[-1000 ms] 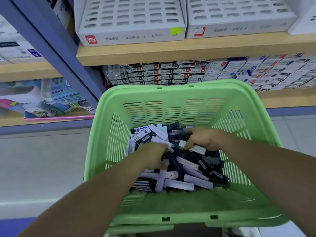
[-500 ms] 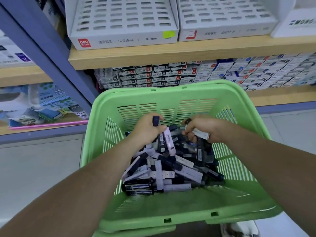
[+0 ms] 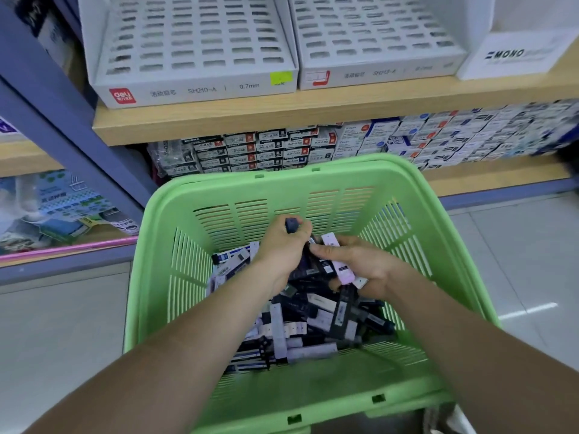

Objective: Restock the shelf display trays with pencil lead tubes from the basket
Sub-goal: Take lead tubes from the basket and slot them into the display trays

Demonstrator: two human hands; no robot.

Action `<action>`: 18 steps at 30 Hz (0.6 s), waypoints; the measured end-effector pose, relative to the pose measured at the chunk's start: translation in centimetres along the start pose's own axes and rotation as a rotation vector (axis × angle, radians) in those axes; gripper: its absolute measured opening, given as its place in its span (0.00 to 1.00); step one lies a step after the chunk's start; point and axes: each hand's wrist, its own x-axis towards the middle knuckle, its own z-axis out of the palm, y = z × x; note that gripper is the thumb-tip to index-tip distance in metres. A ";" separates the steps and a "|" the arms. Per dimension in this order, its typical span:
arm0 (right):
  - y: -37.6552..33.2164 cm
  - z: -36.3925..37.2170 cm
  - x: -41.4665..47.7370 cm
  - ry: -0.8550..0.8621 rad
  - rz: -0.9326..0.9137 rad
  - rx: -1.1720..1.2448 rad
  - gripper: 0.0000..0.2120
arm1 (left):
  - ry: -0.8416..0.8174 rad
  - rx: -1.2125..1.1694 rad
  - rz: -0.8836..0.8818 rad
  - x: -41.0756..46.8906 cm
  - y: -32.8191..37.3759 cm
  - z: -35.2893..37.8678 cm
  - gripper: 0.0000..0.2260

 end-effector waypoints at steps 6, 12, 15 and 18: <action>-2.3 0.7 -1.6 0.106 -0.097 0.280 0.09 | 0.009 0.192 0.017 -2.0 3.0 -0.7 0.13; -5.7 1.1 -2.4 0.074 -0.378 0.441 0.05 | -0.613 0.356 -0.205 -5.7 4.9 -2.7 0.11; -6.7 1.3 -2.5 -0.020 -0.435 0.622 0.06 | -0.546 0.366 -0.124 -5.5 6.3 -3.1 0.06; -7.7 1.2 -2.8 -0.138 -0.459 0.762 0.07 | -0.539 0.440 -0.036 -5.6 8.8 -4.5 0.06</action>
